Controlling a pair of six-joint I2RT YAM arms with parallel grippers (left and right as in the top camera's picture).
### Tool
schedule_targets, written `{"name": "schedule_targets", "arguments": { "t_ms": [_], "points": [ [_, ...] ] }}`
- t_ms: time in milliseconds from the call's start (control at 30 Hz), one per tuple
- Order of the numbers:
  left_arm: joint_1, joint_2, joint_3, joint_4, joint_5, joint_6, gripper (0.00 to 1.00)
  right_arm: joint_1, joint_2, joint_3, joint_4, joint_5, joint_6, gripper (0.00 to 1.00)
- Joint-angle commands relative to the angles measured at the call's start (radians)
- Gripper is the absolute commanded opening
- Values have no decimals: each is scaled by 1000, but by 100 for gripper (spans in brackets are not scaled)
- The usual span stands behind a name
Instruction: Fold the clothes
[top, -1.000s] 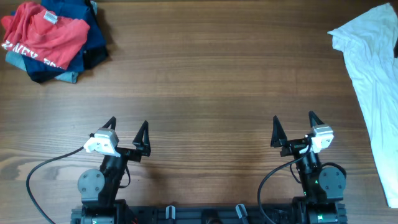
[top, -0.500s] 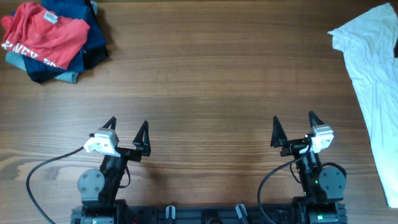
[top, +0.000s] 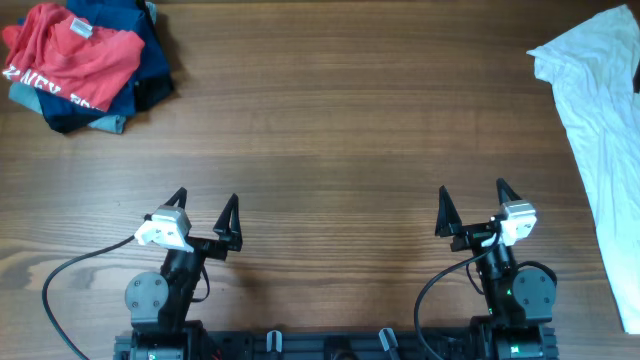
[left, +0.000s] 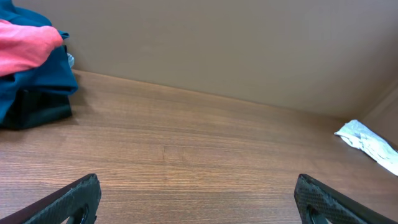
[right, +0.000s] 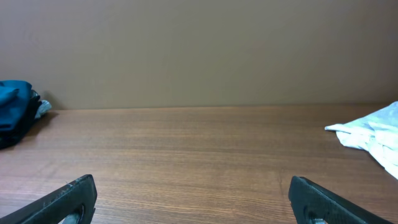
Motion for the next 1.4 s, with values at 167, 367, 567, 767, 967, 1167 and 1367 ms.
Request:
{"name": "schedule_targets", "arguments": {
  "t_ms": [167,367,567,767,967,1167,1367],
  "points": [
    [-5,-9,-6,-3,-10,16,100,4,-1,-1,3,-11,-6,100],
    [-5,-9,-6,-3,-10,16,100,4,-1,-1,3,-12,-6,99],
    [-5,-9,-6,-3,-10,16,100,4,-1,-1,3,-12,-6,100],
    [-5,-7,-6,-3,-10,16,100,4,-1,-1,3,-11,-6,100],
    [-5,-7,-6,-3,-10,16,100,4,-1,-1,3,-12,-6,100],
    [-5,-7,-6,-3,-10,16,100,4,-1,-1,14,-35,31,99],
    [-5,-7,-6,-3,-10,16,100,3,-1,-1,109,-135,715,100]
  ]
}}
